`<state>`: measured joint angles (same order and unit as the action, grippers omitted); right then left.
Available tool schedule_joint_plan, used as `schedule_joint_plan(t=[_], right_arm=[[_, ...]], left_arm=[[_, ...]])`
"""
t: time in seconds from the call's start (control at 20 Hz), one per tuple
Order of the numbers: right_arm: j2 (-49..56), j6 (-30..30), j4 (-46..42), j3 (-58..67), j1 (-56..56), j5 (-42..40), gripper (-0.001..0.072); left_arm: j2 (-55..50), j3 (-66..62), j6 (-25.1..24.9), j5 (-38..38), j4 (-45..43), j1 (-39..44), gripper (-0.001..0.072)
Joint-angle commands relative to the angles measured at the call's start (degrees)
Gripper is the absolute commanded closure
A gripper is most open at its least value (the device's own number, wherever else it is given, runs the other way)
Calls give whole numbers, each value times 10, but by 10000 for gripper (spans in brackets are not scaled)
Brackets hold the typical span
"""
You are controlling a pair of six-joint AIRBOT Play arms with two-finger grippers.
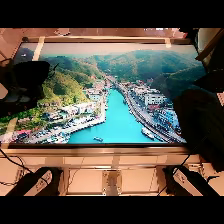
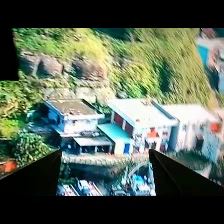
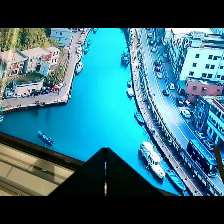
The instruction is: Fold the clothes and pants, and hang the long-sleeved shirts on hangers.
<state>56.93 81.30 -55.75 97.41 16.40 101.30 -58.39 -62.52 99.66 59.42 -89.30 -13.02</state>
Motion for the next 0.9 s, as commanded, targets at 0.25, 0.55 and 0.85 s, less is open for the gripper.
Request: schedule_joint_plan(t=[0.25,0.55,0.85], right_arm=[[12,1,0,0,-1,-74,681],[16,2,1,0,-1,-75,681],[16,7,1,1,-1,-76,681]], left_arm=[[-93,45,50,-71,201,-438,128],[-229,59,-130,-91,389,-508,-4],[-299,58,-228,-194,495,-477,7]])
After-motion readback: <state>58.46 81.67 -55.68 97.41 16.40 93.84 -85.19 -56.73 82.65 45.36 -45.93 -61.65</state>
